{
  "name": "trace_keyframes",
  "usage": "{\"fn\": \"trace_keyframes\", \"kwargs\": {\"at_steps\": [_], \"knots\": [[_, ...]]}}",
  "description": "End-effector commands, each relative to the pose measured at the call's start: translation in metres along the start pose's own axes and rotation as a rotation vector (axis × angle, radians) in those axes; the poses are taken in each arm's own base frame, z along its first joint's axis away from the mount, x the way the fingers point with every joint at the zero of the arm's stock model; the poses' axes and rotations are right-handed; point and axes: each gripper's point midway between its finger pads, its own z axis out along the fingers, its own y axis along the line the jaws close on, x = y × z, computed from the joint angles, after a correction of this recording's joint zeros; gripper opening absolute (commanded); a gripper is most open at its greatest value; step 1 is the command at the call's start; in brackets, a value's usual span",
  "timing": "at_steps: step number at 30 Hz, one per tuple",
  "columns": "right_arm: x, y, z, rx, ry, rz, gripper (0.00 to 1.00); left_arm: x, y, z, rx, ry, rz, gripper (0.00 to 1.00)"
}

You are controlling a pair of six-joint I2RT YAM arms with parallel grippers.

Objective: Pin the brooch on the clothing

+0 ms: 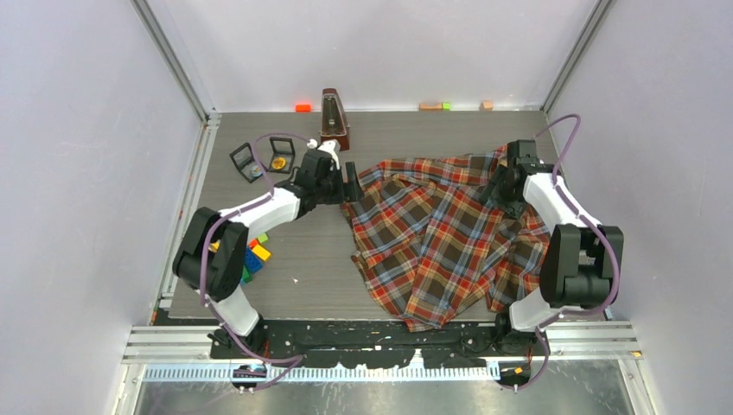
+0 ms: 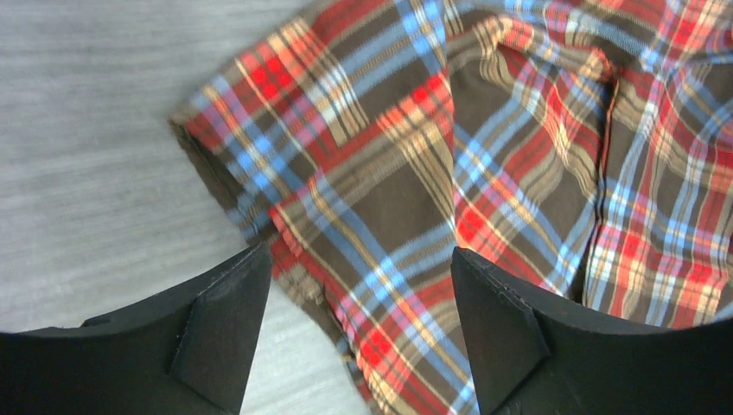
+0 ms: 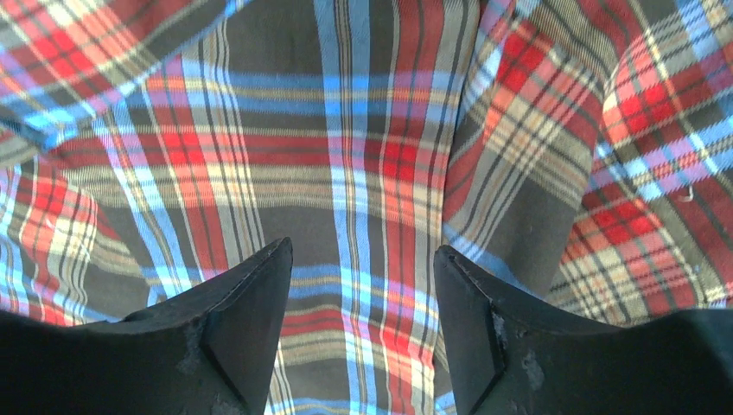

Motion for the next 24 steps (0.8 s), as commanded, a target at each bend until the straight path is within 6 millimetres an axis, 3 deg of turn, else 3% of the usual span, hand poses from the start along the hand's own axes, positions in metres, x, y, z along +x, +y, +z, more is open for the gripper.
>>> {"fn": "trace_keyframes", "kwargs": {"at_steps": [1, 6, 12, 16, 18, 20, 24], "knots": [[-0.046, 0.008, 0.008, 0.001, -0.098, 0.045, 0.66, -0.039, -0.008, 0.017, 0.023, -0.078, 0.049, 0.78], [-0.072, 0.007, 0.021, 0.002, -0.107, 0.077, 0.68, -0.034, -0.002, 0.037, -0.004, -0.021, 0.079, 0.78], [-0.082, 0.012, 0.046, -0.008, -0.067, 0.083, 0.69, -0.029, -0.004, 0.041, 0.013, -0.012, 0.074, 0.76], [-0.08, 0.009, 0.061, 0.007, -0.043, 0.082, 0.67, -0.021, -0.029, 0.035, 0.096, -0.028, 0.091, 0.75], [-0.078, 0.005, 0.075, 0.02, -0.025, 0.083, 0.64, -0.005, -0.056, 0.026, 0.156, -0.01, 0.123, 0.76], [-0.078, 0.005, 0.082, 0.021, -0.014, 0.079, 0.56, 0.01, -0.074, 0.02, 0.197, 0.005, 0.146, 0.76], [-0.079, 0.009, 0.079, 0.001, 0.001, 0.072, 0.21, 0.035, -0.112, 0.003, 0.279, 0.024, 0.175, 0.76]]}}
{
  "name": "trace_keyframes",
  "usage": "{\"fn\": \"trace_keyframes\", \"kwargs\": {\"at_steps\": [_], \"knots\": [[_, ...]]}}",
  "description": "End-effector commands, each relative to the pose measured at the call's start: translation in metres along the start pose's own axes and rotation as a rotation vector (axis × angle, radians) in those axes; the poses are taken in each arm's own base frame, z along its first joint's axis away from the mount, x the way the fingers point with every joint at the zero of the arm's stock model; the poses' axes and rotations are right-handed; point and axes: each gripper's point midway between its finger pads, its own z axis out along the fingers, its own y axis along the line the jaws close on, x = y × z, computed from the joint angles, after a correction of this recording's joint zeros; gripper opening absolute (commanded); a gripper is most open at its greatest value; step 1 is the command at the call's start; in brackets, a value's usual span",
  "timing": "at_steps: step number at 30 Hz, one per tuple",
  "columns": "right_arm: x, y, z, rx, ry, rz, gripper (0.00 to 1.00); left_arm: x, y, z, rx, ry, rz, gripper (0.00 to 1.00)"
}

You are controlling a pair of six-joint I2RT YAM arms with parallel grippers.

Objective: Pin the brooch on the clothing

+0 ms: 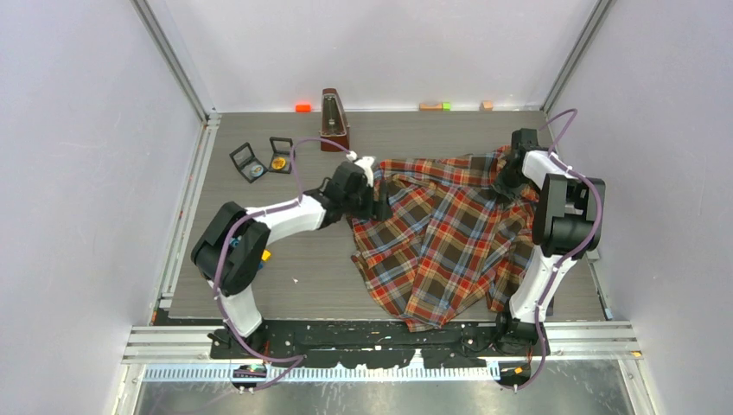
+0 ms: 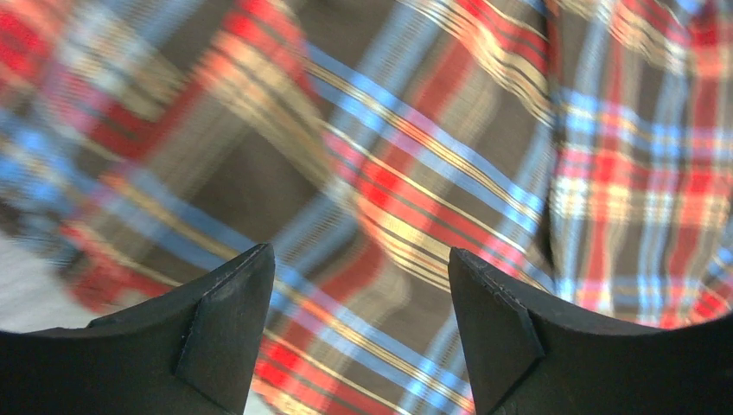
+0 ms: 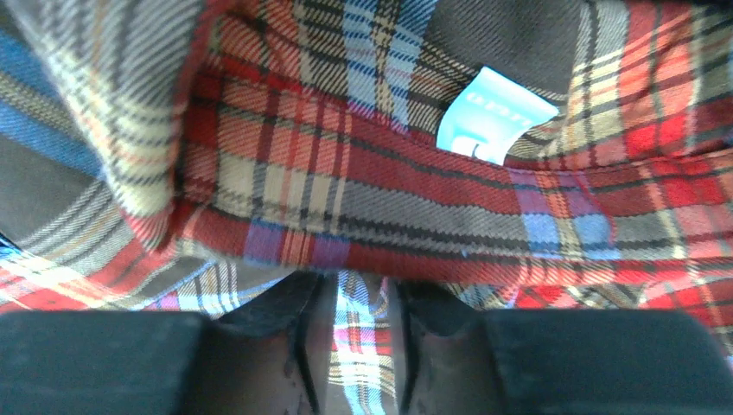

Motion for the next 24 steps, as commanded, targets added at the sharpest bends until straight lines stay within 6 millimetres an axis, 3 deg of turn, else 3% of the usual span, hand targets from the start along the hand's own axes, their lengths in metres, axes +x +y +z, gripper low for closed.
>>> {"fn": "trace_keyframes", "kwargs": {"at_steps": [1, 3, 5, 12, 17, 20, 24], "knots": [[-0.023, 0.014, -0.015, -0.062, -0.057, 0.001, 0.18, -0.009, -0.065, -0.022, 0.161, -0.081, 0.053, 0.77], [-0.022, 0.016, -0.027, -0.081, -0.066, 0.005, 0.05, -0.007, -0.076, -0.026, 0.191, -0.084, 0.064, 0.79], [-0.024, 0.016, -0.043, -0.095, -0.09, 0.004, 0.01, -0.011, -0.073, -0.027, 0.173, -0.107, 0.071, 0.81], [-0.037, 0.006, -0.121, -0.101, -0.227, -0.002, 0.0, -0.042, -0.022, -0.031, 0.023, -0.158, 0.12, 0.9], [-0.042, 0.002, -0.175, -0.137, -0.333, 0.021, 0.0, -0.059, 0.026, -0.013, -0.125, -0.116, 0.206, 0.91], [-0.044, -0.001, -0.2, -0.15, -0.377, 0.026, 0.0, -0.062, 0.049, -0.002, -0.199, -0.085, 0.224, 0.89], [-0.045, -0.005, -0.221, -0.15, -0.415, 0.025, 0.0, -0.061, 0.062, 0.009, -0.228, -0.062, 0.212, 0.74]]}}
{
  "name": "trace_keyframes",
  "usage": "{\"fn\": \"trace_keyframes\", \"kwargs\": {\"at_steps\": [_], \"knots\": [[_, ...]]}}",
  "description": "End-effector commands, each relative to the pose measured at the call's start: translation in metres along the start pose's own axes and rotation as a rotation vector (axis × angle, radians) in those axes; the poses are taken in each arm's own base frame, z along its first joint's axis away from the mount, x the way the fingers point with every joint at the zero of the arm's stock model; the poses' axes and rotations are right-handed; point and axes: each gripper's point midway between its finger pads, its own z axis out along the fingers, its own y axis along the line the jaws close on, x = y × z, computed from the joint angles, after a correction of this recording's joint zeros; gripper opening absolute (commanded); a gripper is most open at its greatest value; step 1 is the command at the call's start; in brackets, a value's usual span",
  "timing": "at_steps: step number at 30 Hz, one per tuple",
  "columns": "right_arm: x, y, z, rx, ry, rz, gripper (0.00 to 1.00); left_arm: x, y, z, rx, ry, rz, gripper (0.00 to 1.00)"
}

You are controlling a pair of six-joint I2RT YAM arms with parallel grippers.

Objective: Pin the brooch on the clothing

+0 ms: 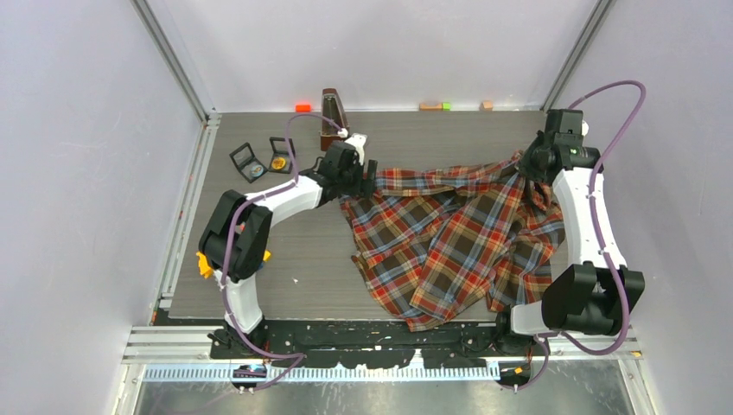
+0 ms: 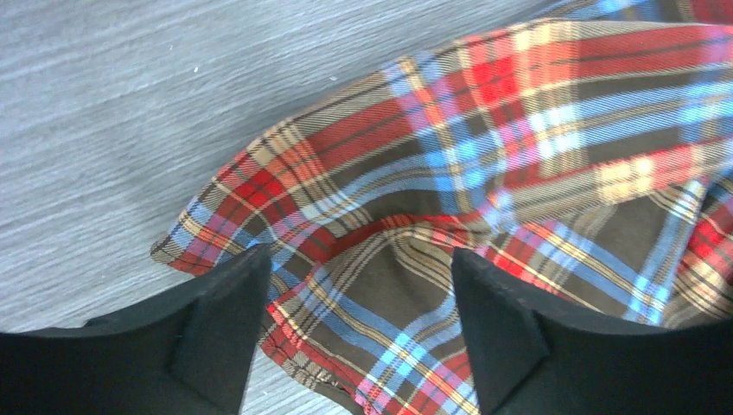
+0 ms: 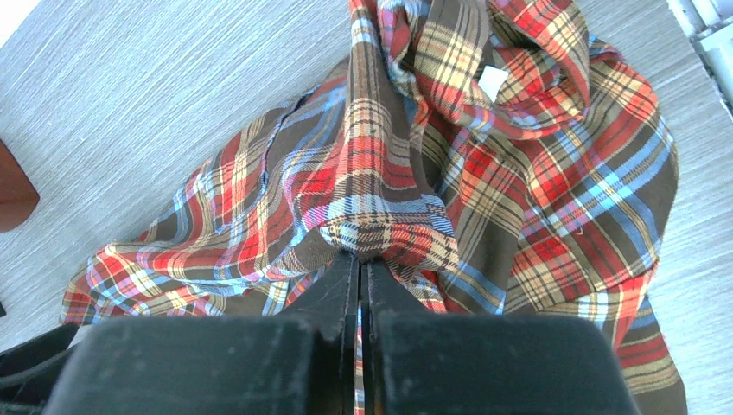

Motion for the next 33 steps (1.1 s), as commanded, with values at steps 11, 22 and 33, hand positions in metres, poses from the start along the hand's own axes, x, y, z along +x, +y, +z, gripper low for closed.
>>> {"fn": "trace_keyframes", "kwargs": {"at_steps": [11, 22, 33], "knots": [[-0.022, -0.006, -0.033, 0.023, -0.086, -0.016, 0.0, 0.024, 0.035, 0.013, -0.101, 0.018, -0.098, 0.55], [-0.018, -0.008, -0.03, 0.033, -0.072, -0.025, 0.0, 0.037, 0.051, 0.018, -0.191, 0.069, -0.103, 0.44], [-0.02, -0.006, -0.029, 0.024, -0.08, -0.02, 0.0, 0.045, 0.053, 0.015, -0.203, 0.087, -0.106, 0.06]]}}
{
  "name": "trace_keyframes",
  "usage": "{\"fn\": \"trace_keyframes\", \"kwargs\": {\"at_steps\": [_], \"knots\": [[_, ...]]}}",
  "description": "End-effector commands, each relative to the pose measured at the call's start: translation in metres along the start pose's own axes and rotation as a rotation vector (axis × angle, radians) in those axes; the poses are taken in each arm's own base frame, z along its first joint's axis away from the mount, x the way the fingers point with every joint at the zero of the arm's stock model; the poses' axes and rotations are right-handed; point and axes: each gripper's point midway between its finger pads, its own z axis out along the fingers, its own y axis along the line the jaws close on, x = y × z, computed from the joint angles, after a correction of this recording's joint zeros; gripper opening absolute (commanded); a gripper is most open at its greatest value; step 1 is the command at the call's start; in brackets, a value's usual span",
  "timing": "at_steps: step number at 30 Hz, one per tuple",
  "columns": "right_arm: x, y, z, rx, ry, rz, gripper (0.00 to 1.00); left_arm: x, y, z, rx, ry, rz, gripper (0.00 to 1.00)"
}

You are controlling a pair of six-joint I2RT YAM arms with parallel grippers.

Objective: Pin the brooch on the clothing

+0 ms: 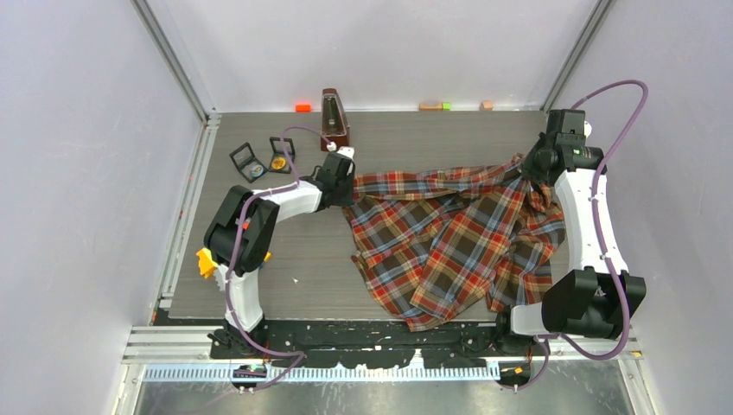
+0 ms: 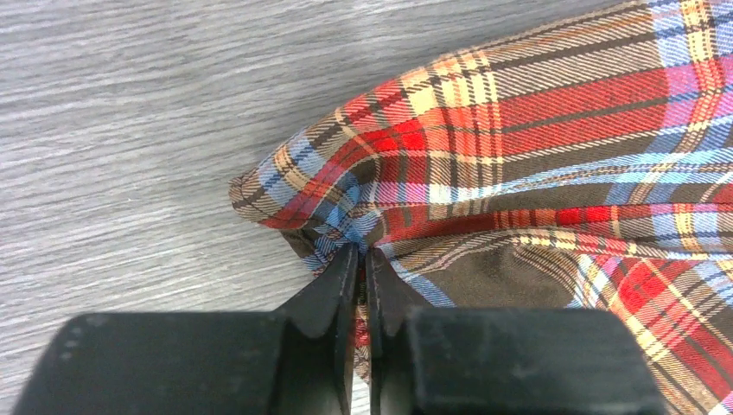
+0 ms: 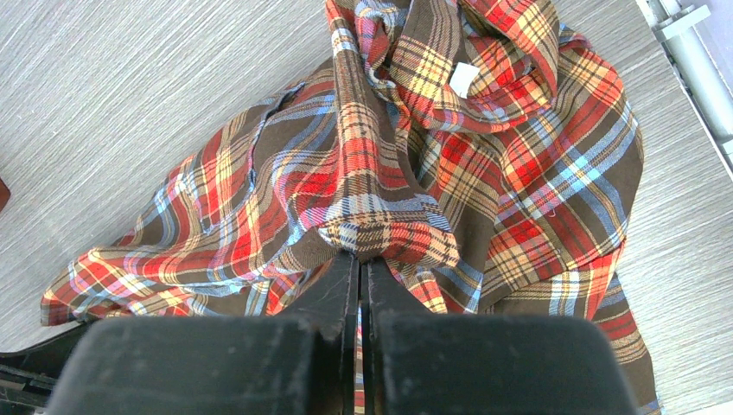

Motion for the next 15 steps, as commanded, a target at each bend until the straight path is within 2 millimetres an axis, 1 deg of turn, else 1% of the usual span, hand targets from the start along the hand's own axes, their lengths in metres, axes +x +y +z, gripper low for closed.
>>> {"fn": "trace_keyframes", "kwargs": {"at_steps": [1, 2, 4, 5, 6, 7, 8, 9, 10, 11, 12, 13, 14, 15], "knots": [[-0.025, 0.005, -0.015, -0.024, -0.092, 0.004, 0.0, -0.012, 0.006, -0.006, -0.035, -0.037, -0.006, 0.02], [-0.027, 0.006, -0.017, -0.027, -0.099, 0.004, 0.0, -0.019, 0.007, -0.012, -0.039, -0.063, -0.008, 0.01], [-0.036, 0.009, -0.024, -0.033, -0.12, 0.002, 0.0, -0.038, 0.008, -0.029, -0.045, -0.125, -0.014, 0.0], [-0.047, 0.012, -0.032, -0.042, -0.144, 0.002, 0.0, -0.05, 0.009, -0.04, -0.044, -0.155, -0.018, 0.0], [-0.05, 0.012, -0.036, -0.04, -0.148, 0.001, 0.0, -0.063, 0.009, -0.054, -0.036, -0.188, -0.027, 0.0], [-0.063, 0.017, -0.045, -0.053, -0.18, 0.001, 0.0, -0.077, 0.009, -0.068, -0.027, -0.221, -0.037, 0.0], [-0.066, 0.018, -0.05, -0.052, -0.184, 0.0, 0.0, -0.095, 0.009, -0.089, -0.009, -0.268, -0.048, 0.0], [-0.08, 0.023, -0.062, -0.069, -0.221, 0.003, 0.0, -0.11, 0.01, -0.106, 0.004, -0.306, -0.055, 0.0], [-0.085, 0.024, -0.069, -0.073, -0.232, 0.004, 0.0, -0.122, 0.011, -0.122, 0.013, -0.337, -0.058, 0.0], [-0.099, 0.03, -0.082, -0.091, -0.274, 0.009, 0.0, -0.135, 0.012, -0.141, 0.026, -0.367, -0.06, 0.0], [-0.104, 0.031, -0.09, -0.095, -0.285, 0.01, 0.0, -0.151, 0.013, -0.161, 0.042, -0.404, -0.061, 0.0], [-0.119, 0.036, -0.106, -0.116, -0.33, 0.014, 0.0, -0.159, 0.015, -0.179, 0.057, -0.423, -0.062, 0.0], [-0.123, 0.036, -0.116, -0.118, -0.34, 0.015, 0.0, -0.174, 0.015, -0.201, 0.074, -0.462, -0.062, 0.0], [-0.138, 0.041, -0.137, -0.142, -0.396, 0.022, 0.0, -0.184, 0.016, -0.222, 0.088, -0.489, -0.059, 0.0]]}}
